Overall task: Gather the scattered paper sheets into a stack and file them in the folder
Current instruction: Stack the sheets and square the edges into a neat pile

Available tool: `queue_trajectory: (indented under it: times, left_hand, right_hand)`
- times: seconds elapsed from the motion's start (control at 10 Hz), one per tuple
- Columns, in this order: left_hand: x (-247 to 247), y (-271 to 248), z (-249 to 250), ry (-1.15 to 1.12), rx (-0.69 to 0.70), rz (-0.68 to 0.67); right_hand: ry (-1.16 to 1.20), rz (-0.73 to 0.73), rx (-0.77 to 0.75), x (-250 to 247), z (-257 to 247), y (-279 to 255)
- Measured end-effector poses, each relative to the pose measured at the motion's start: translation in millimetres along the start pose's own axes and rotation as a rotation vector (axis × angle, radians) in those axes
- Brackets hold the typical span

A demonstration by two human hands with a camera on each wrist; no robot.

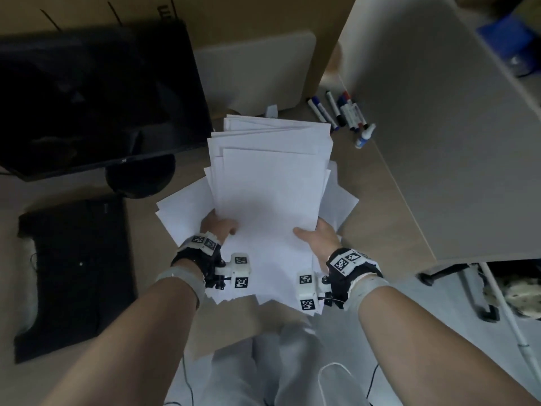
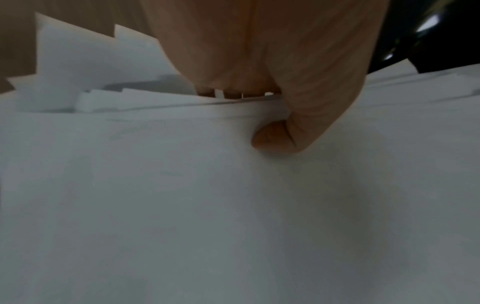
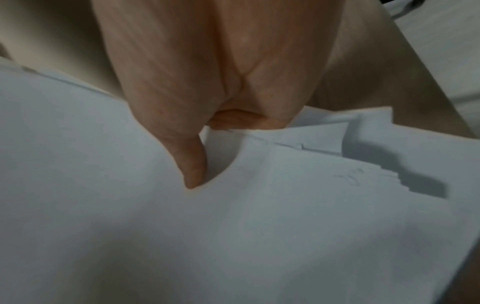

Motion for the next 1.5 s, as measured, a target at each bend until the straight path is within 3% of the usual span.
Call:
queue_trajectory:
  times: [0.2,0.4,0.6,0.9,1.1,1.2,1.4,1.5]
  left_hand:
    - [-19.7,-40.4,66.4,-0.129,0.136,0.138]
    - [-40.4,-85.8,116.3,-0.261,0.208,0.393]
    - [-23.7,-111.4,106.5,-0.416,0.253,0.461]
    - [-38.6,-87.8,90.8,-0.174,0.116,0.465]
    - [-37.6,-59.9,96.9,-0.136,0.085,0.379]
    - [-44.1,-62.1,107.9,-0.175,0.089,0.391]
    - [-65.6,-84.8,123.0,-0.299,0.165,0.548]
    - [-64.6,-80.8,112.8,-0.258,0.151,0.517]
  right_hand:
    - [0.019,0.002,-0.164,-17.7,-72.2,-6.1]
    - [0.04,-0.038,-0.289,-19.7,-130.9,-11.0]
    - [0.042,-0.021,-0.261,-25.3,-121.8,-2.4]
    - [-0.088,-0.093,-0.276,-15.9,-123.0,9.1]
    - [-0.061,-0.092,-0.189,-8.5,-119.9,24.6]
    - [0.022,-0.079,-0.227,0.0,-131.4,23.4]
    - [0.037,-0.062,-0.334,7.3,-166.2,8.6]
    - [0.018,-0.068,-0.334,9.9,-164.9,10.2]
Point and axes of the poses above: each hand's wrist, its own y-axis towards the middle knuckle, its own x-axis out of the palm, z = x × y, the point moved 4 cm from there along y, towards the middle knuckle, and after that the axes turned 6 degrees about y, right-handed, at the moved point
